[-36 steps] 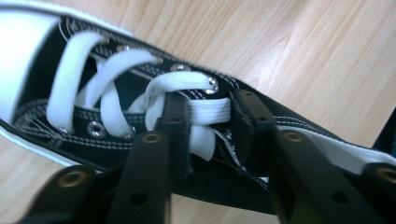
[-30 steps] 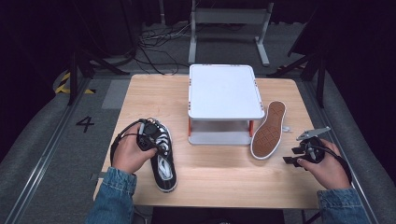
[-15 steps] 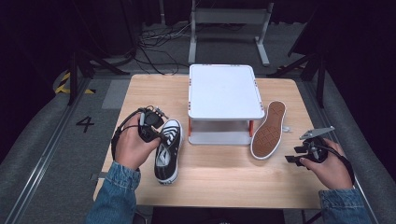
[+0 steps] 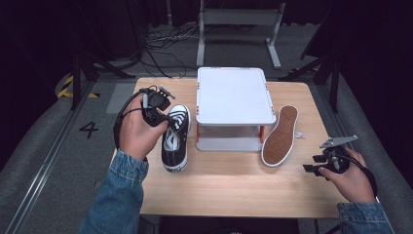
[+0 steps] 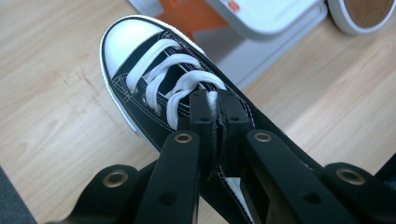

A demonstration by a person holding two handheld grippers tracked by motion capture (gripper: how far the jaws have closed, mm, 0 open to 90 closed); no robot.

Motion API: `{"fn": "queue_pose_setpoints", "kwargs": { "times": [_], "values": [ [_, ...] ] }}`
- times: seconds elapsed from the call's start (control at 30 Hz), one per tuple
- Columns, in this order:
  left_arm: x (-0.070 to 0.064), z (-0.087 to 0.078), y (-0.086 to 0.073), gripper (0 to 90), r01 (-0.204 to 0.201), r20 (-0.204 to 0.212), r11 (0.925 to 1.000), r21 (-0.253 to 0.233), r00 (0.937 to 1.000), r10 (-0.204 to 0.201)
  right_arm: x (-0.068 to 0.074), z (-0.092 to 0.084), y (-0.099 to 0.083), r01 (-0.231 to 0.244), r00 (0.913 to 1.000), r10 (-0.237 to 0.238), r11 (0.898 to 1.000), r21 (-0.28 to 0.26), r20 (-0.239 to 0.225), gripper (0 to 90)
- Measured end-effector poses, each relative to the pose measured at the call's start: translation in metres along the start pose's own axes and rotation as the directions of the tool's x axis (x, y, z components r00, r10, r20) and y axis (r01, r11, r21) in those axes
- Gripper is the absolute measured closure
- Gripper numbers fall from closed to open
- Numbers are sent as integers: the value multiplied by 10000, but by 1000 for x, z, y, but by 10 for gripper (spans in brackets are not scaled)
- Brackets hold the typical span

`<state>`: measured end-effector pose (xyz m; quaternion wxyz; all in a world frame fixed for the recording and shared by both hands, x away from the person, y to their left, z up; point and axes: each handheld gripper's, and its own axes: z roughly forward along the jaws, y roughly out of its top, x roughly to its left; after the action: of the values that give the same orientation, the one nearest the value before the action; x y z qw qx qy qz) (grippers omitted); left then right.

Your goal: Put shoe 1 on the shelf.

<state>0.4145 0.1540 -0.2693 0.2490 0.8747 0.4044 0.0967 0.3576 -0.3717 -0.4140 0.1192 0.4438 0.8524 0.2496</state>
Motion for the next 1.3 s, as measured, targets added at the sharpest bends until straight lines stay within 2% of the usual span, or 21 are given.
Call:
{"fn": "queue_pose_setpoints", "kwargs": {
  "times": [0.17, 0.33, 0.4, 0.43, 0.47, 0.5, 0.53, 0.57, 0.63, 0.67, 0.77, 0.83, 0.87, 1.0, 1.03, 1.1, 1.17, 1.3],
  "values": [
    [6, -14, 15, 870, 143, -171, 9994, -329, 9997, -149, -1, -2, -4, -97, 9999, 97, 10000, -21, 48, 424],
    [6, -29, 33, 871, 169, -406, 9970, -760, 9990, -200, -2, -6, -9, -251, 9996, 252, 9997, -47, 134, 425],
    [5, -34, 43, 871, 82, -549, 9961, -874, 9984, -130, -2, -7, -11, -273, 9995, 275, 9996, -74, 179, 425],
    [5, -34, 43, 871, 82, -549, 9961, -874, 9984, -130, -2, -7, -11, -273, 9995, 275, 9996, -74, 179, 425],
    [4, -39, 53, 872, -48, -631, 9951, -985, 9980, -14, -2, -8, -11, -303, 9994, 305, 9995, -102, 164, 425],
    [4, -39, 53, 871, -48, -631, 9951, -985, 9980, -14, -2, -8, -11, -297, 9994, 298, 9995, -106, 161, 424],
    [2, -42, 62, 871, -241, -700, 9937, -1095, 9974, 164, -2, -8, -11, -290, 9994, 292, 9995, -104, 172, 425],
    [2, -42, 62, 872, -241, -700, 9937, -1095, 9974, 164, -2, -9, -12, -295, 9994, 297, 9995, -114, 182, 425],
    [1, -45, 75, 872, -488, -798, 9909, -1258, 9961, 389, -2, -8, -13, -318, 9993, 320, 9994, -122, 200, 425],
    [1, -45, 75, 872, -488, -798, 9909, -1258, 9961, 389, -1, -8, -14, -327, 9993, 329, 9994, -100, 195, 425],
    [0, -41, 95, 872, -742, -738, 9892, -1265, 9951, 652, 0, -8, -17, -364, 9992, 365, 9993, -68, 172, 430],
    [0, -39, 99, 872, -785, -739, 9893, -1229, 9948, 698, 0, -10, -19, -382, 9990, 384, 9992, -94, 216, 430],
    [-2, -35, 109, 872, -884, -748, 9881, -1256, 9940, 794, 0, -12, -19, -426, 9988, 429, 9990, -124, 229, 430],
    [-4, -30, 121, 872, -882, -655, 9867, -1366, 9947, 798, -2, -14, -19, -432, 9986, 438, 9989, -195, 283, 430],
    [-7, -26, 130, 872, -984, -636, 9849, -1423, 9939, 901, -2, -13, -18, -433, 9987, 439, 9988, -232, 278, 430],
    [-8, -23, 135, 872, -1024, -703, 9848, -1404, 9932, 933, -2, -13, -17, -403, 9989, 409, 9989, -242, 234, 430],
    [-10, -18, 146, 872, -1294, -766, 9818, -1393, 9899, 1196, -2, -12, -16, -371, 9991, 376, 9991, -222, 194, 430],
    [-12, -7, 161, 872, -1179, -809, 9787, -1679, 9911, 1055, -5, -10, -18, -419, 9991, 422, 9989, -226, 109, 430]
  ]
}}
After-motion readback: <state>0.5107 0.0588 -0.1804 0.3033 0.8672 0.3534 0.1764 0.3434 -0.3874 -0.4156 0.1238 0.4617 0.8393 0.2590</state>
